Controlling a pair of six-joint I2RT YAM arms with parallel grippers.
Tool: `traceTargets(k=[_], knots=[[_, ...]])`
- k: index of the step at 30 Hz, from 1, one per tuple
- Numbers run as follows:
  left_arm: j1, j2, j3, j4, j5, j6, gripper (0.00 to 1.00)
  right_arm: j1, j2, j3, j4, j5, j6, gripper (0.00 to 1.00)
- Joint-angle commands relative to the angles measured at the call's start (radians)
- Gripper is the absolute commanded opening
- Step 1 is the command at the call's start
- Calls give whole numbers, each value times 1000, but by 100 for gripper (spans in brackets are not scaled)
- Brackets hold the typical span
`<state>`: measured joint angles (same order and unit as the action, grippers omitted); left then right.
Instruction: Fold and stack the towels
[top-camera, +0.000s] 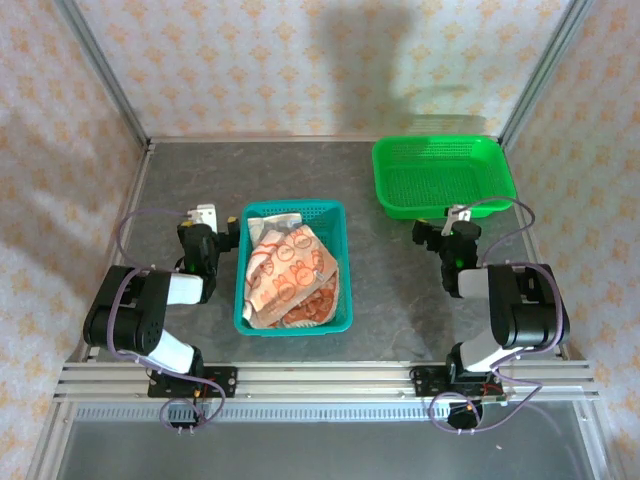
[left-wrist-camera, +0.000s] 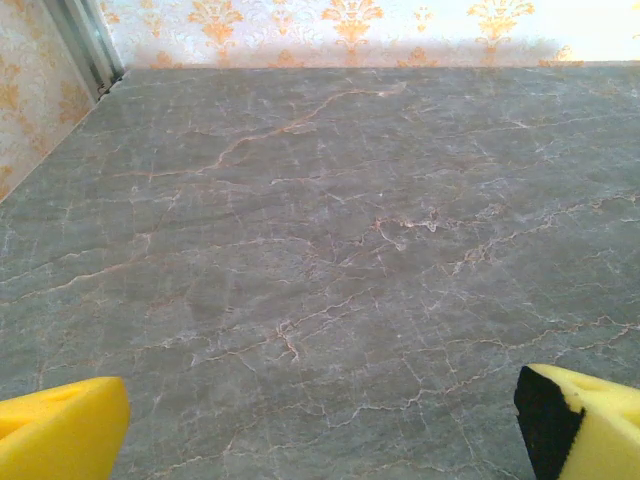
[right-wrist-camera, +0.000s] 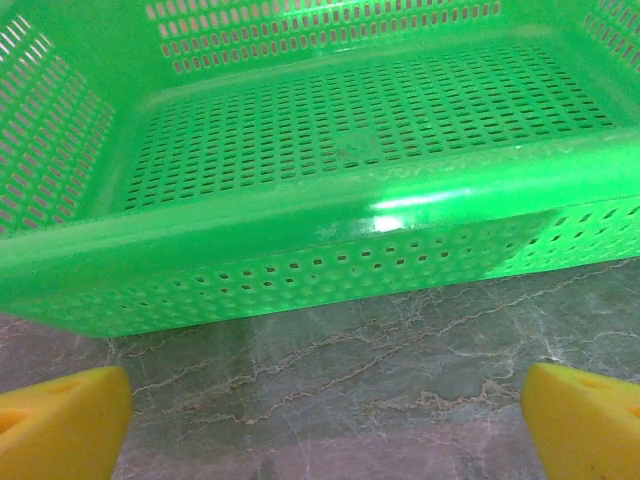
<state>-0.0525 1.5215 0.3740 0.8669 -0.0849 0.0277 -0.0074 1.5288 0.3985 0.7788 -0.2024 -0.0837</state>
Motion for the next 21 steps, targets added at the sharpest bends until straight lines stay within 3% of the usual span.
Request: traceTargets(k=[1, 21], knots=[[-1, 3, 19, -6, 4, 14, 100, -8, -13, 7, 17, -3, -12, 99], [2, 3, 23, -14, 8, 11, 100, -8, -10, 16, 4, 40, 8, 99]])
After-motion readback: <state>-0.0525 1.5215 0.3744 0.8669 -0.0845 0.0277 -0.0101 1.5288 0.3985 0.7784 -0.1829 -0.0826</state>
